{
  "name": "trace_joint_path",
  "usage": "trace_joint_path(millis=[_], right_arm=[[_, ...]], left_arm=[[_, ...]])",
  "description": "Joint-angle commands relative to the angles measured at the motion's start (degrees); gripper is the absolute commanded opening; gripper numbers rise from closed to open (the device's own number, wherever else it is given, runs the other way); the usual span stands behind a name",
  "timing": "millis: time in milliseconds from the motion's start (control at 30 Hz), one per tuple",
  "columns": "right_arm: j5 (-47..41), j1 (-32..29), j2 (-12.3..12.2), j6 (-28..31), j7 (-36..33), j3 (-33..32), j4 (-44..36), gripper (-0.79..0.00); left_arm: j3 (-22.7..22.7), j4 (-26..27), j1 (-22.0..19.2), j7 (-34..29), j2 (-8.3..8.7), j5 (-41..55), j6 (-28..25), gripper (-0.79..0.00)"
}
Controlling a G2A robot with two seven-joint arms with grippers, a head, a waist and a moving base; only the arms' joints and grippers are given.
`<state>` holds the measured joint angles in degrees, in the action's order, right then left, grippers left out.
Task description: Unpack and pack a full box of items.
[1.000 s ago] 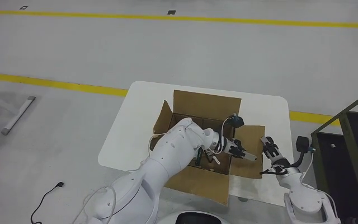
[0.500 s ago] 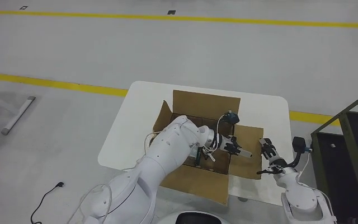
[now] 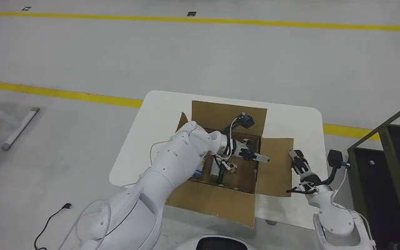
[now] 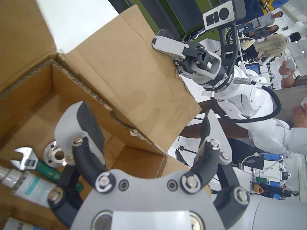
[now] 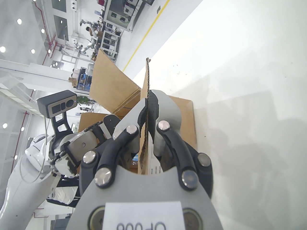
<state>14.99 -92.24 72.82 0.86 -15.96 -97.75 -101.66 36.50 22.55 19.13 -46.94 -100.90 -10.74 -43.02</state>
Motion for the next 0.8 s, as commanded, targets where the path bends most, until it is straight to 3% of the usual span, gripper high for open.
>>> trace_joint_path(millis=[0, 67, 167, 233, 300, 333, 433, 467, 500, 767], right_arm=[[0.9, 0.0, 0.0, 0.5, 0.8, 0.1, -0.3, -0.493], [1.9, 0.1, 0.0, 1.0, 2.1, 0.1, -0.8, -0.416], [2.9, 0.0, 0.0, 1.7, 4.8, 0.1, -1.8, -0.403], [3.3, -0.1, 0.1, 2.8, 7.5, -0.1, -2.7, -0.259], [4.1, -0.2, 0.2, 3.7, 10.4, -0.3, -3.1, -0.237], [4.7, -0.2, 0.2, 4.2, 12.2, -0.5, -3.4, -0.262], [7.6, 0.0, 0.4, 4.5, 18.0, -0.6, -3.5, -0.443], [8.9, 0.2, 0.5, 4.5, 20.1, -0.6, -3.5, -0.557], [9.9, 0.2, 0.6, 4.5, 22.0, -0.4, -3.6, -0.785], [25.3, 0.7, 0.8, 0.5, 31.6, 0.7, -2.4, -0.785]], left_arm=[[0.4, 1.2, 0.4, -0.9, 1.22, -1.8, 2.1, 0.000], [0.9, 3.2, 1.3, -1.1, 2.47, -3.7, 3.7, 0.000], [2.7, 6.8, 3.4, -1.6, 4.59, -4.9, 6.4, 0.000], [3.7, 10.0, 4.5, -2.6, 6.17, -7.1, 9.0, 0.000], [5.0, 14.3, 6.1, -3.8, 7.79, -9.4, 12.3, 0.000], [5.7, 16.6, 7.1, -5.0, 8.62, -10.5, 14.4, 0.000], [8.6, 24.6, 10.5, -8.3, 11.13, -13.0, 20.3, 0.000], [9.6, 27.0, 11.7, -9.3, 11.98, -14.7, 22.3, 0.000], [10.5, 29.1, 13.0, -10.1, 12.79, -16.7, 24.5, 0.000], [14.3, 43.5, 20.2, -19.1, 16.91, -29.9, 36.6, 0.000]])
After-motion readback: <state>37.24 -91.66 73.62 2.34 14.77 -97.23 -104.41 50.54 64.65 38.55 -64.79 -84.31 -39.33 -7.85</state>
